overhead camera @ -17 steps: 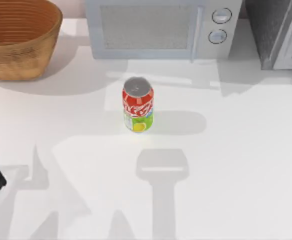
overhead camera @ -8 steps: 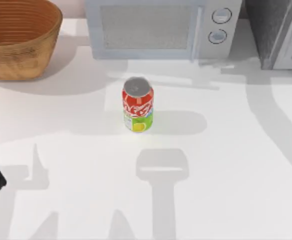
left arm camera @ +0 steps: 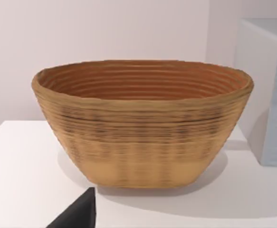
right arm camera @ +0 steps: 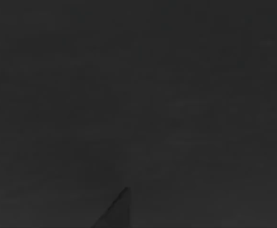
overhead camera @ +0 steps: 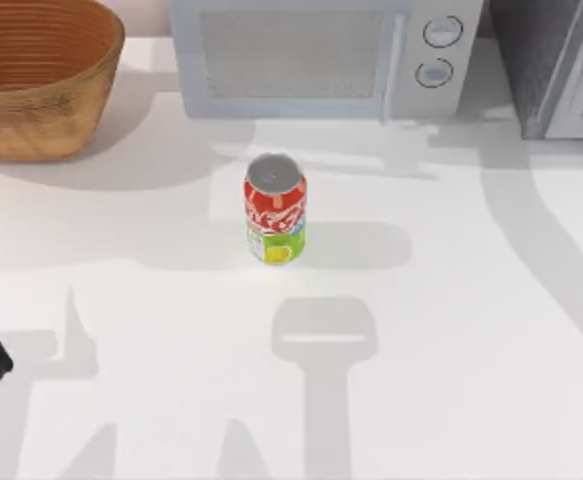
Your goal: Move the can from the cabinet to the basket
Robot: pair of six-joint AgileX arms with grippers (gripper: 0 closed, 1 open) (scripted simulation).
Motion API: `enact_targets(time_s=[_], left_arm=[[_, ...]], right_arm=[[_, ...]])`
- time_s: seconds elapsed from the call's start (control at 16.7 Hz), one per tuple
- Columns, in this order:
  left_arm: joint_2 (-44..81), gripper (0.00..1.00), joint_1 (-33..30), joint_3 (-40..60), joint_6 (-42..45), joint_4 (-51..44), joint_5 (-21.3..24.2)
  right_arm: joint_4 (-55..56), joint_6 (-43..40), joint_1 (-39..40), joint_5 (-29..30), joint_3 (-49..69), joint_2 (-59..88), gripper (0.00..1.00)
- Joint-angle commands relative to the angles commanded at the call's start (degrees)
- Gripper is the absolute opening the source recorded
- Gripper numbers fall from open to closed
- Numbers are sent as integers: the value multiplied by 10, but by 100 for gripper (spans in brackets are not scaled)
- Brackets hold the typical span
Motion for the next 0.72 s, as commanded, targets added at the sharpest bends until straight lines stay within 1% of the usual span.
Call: enact_targets(time_s=[0.3, 0.72], left_arm=[[0, 100, 0, 0, 0, 0, 0], [0, 100, 0, 0, 0, 0, 0]], right_arm=[[22, 1, -40, -39, 50, 74, 100], [25, 0, -39, -42, 28, 51, 100]])
